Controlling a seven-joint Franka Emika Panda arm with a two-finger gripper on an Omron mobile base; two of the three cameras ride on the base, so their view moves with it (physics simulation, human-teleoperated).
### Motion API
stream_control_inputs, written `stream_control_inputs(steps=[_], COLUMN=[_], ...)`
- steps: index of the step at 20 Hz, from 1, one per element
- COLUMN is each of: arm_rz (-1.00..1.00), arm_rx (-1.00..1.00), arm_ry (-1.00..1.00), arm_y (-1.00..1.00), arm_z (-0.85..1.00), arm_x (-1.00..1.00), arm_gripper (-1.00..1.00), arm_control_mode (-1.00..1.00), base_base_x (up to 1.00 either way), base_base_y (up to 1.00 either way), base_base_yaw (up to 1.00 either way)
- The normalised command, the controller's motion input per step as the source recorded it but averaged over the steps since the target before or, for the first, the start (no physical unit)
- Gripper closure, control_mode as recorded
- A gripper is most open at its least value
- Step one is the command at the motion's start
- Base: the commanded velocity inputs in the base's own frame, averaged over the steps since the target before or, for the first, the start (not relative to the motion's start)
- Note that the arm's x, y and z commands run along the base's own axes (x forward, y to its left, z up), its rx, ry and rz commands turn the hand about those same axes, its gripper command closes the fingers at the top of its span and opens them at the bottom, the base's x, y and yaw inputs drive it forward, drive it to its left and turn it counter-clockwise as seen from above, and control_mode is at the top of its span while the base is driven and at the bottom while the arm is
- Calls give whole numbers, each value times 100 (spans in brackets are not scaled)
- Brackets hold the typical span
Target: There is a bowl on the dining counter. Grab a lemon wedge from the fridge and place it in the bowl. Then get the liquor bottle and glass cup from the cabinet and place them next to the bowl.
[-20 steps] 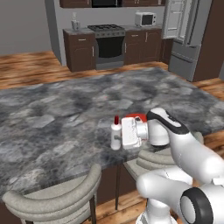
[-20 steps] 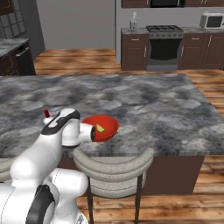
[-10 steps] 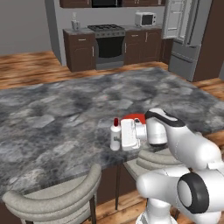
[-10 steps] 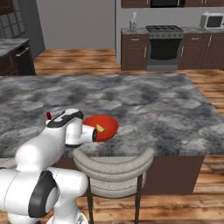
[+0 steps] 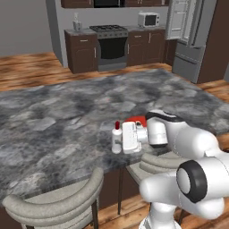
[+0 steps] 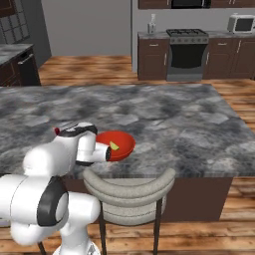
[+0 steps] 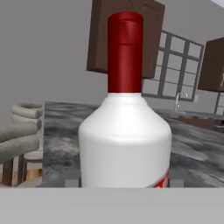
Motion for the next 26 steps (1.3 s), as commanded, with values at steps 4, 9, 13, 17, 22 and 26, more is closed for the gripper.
stream_control_inputs(steps=[4, 9, 13, 17, 22, 26], arm_rz=[0, 0, 0, 0, 0, 0], arm_rx=[0, 0, 0, 0, 0, 0], arm_ry=[0, 0, 0, 0, 0, 0], arm_y=[0, 0, 0, 0, 1, 4], arm_z=[-25, -19, -14, -17, -24, -24], arm_x=[23, 23, 24, 21, 16, 18], arm_gripper=[100, 100, 100, 100, 100, 100], arm_control_mode=[-100, -100, -100, -100, -100, -100], base_base_x=[0, 0, 0, 0, 0, 0], base_base_y=[0, 0, 0, 0, 0, 0], base_base_yaw=[0, 0, 0, 0, 0, 0])
